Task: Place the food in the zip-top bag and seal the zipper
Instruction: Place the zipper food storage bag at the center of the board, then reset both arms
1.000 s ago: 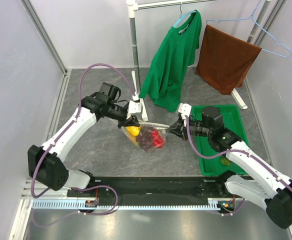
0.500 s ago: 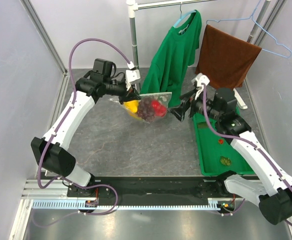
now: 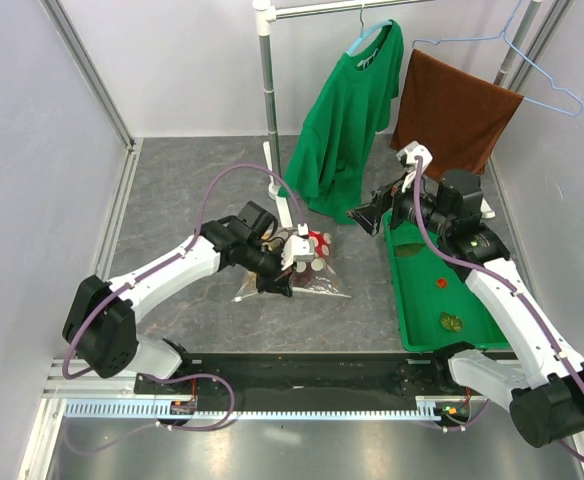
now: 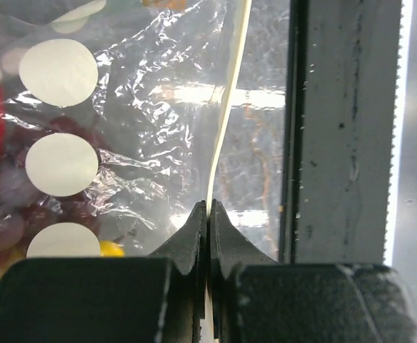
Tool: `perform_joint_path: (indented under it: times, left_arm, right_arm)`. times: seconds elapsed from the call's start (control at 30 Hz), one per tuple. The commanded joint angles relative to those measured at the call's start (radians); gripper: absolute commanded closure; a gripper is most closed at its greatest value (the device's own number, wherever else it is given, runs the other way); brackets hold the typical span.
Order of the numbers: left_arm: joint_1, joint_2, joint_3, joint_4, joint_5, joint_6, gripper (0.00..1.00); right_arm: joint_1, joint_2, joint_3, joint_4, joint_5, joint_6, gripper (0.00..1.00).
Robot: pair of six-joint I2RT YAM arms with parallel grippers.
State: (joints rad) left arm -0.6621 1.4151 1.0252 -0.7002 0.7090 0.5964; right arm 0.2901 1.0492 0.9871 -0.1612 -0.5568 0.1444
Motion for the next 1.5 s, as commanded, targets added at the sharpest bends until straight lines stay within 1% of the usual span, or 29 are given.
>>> perform_joint_path:
  times: [0.0, 0.17, 0.2, 0.3, 0.37, 0.4, 0.43, 0.47, 0.5, 0.6, 0.63, 0.67, 0.7, 0.73, 0.77, 0.83, 0.87, 0.9, 0.93, 0.97, 1.0, 1.03, 1.07, 1.13, 1.17, 1.23, 1.27, 1.4, 1.47]
  left_arm:
    - [-0.046, -0.024, -0.016, 0.08, 0.018, -0.135, 0.98]
    - [-0.116, 0.016, -0.059, 0.133, 0.015, -0.185, 0.98]
    - [-0.148, 0.016, -0.069, 0.139, 0.007, -0.185, 0.98]
    - [-0.217, 0.03, -0.112, 0.169, -0.072, -0.172, 0.98]
    - [-0.231, 0.042, -0.12, 0.171, -0.097, -0.176, 0.91]
    - [-0.24, 0.051, -0.12, 0.172, -0.103, -0.179, 0.85]
    - [-0.243, 0.05, -0.119, 0.169, -0.118, -0.179, 0.72]
    - [-0.245, 0.047, -0.111, 0.169, -0.123, -0.182, 0.67]
    - [-0.245, 0.03, -0.1, 0.15, -0.121, -0.181, 0.59]
    - [-0.234, -0.045, -0.045, 0.082, -0.079, -0.149, 0.46]
    - [-0.226, -0.123, -0.036, 0.077, -0.047, -0.147, 0.31]
    - [-0.22, -0.171, -0.012, 0.077, -0.039, -0.153, 0.25]
    - [-0.209, -0.207, 0.004, 0.073, -0.048, -0.182, 0.16]
    - [-0.202, -0.263, 0.022, 0.061, -0.06, -0.197, 0.01]
    - [-0.189, -0.275, 0.074, 0.038, -0.072, -0.214, 0.0]
    - [-0.124, -0.278, 0.14, -0.052, -0.105, -0.257, 0.0]
    - [-0.085, -0.263, 0.215, -0.086, -0.102, -0.274, 0.0]
    - [0.02, -0.248, 0.255, -0.12, -0.054, -0.303, 0.0]
    - [0.089, -0.236, 0.326, -0.189, -0.013, -0.311, 0.0]
    - [0.234, -0.213, 0.358, -0.212, 0.027, -0.322, 0.0]
    - [0.299, -0.205, 0.384, -0.229, 0.071, -0.348, 0.0]
    - [0.358, -0.196, 0.432, -0.243, 0.073, -0.363, 0.0]
    - [0.46, -0.186, 0.45, -0.266, 0.073, -0.381, 0.0]
    - [0.548, -0.163, 0.484, -0.298, 0.086, -0.394, 0.0]
    - [0.615, -0.16, 0.481, -0.315, 0.073, -0.391, 0.0]
    - [0.659, -0.162, 0.435, -0.32, 0.049, -0.376, 0.0]
    - [0.712, -0.16, 0.415, -0.32, 0.028, -0.371, 0.0]
    - [0.733, -0.183, 0.29, -0.297, -0.058, -0.311, 0.0]
    - [0.733, -0.225, 0.225, -0.268, -0.075, -0.299, 0.0]
  right_arm:
    - [-0.003, 0.003, 0.016, -0.024, -0.026, -0.029, 0.02]
    - [-0.002, -0.002, 0.002, -0.049, -0.02, -0.057, 0.02]
    - [-0.003, -0.003, 0.002, -0.057, -0.02, -0.071, 0.02]
    - [-0.003, -0.008, 0.004, -0.081, -0.017, -0.083, 0.02]
    - [-0.005, -0.009, 0.005, -0.103, -0.023, -0.088, 0.02]
    - [-0.005, -0.011, 0.01, -0.11, -0.026, -0.089, 0.02]
    - [-0.003, -0.015, 0.013, -0.129, -0.028, -0.091, 0.02]
    - [-0.005, -0.018, 0.016, -0.141, -0.029, -0.097, 0.02]
    - [-0.005, -0.023, 0.025, -0.155, -0.029, -0.097, 0.02]
    - [-0.008, -0.04, 0.047, -0.201, -0.025, -0.109, 0.02]
    - [-0.009, -0.057, 0.048, -0.222, -0.017, -0.109, 0.02]
    - [-0.011, -0.066, 0.051, -0.228, -0.011, -0.111, 0.02]
    - [-0.009, -0.074, 0.053, -0.238, -0.008, -0.112, 0.02]
    - [-0.009, -0.093, 0.053, -0.253, 0.006, -0.111, 0.02]
    - [-0.011, -0.101, 0.051, -0.261, 0.015, -0.109, 0.02]
    - [-0.011, -0.127, 0.053, -0.285, 0.031, -0.111, 0.02]
    - [-0.012, -0.135, 0.051, -0.293, 0.052, -0.111, 0.02]
    - [-0.011, -0.152, 0.054, -0.304, 0.067, -0.111, 0.02]
    - [-0.012, -0.158, 0.058, -0.322, 0.081, -0.109, 0.02]
    - [-0.012, -0.163, 0.059, -0.336, 0.098, -0.109, 0.02]
    - [-0.012, -0.17, 0.061, -0.348, 0.107, -0.115, 0.02]
    - [-0.012, -0.172, 0.062, -0.383, 0.119, -0.115, 0.02]
    - [-0.014, -0.17, 0.062, -0.402, 0.147, -0.117, 0.02]
    - [-0.012, -0.155, 0.061, -0.473, 0.19, -0.124, 0.02]
    - [-0.014, -0.149, 0.052, -0.494, 0.219, -0.123, 0.02]
    - [-0.019, -0.169, 0.024, -0.512, 0.305, -0.127, 0.02]
    - [-0.017, -0.178, -0.005, -0.512, 0.328, -0.131, 0.02]
    - [-0.019, -0.19, -0.044, -0.531, 0.399, -0.161, 0.02]
    - [-0.02, -0.192, -0.045, -0.532, 0.396, -0.174, 0.02]
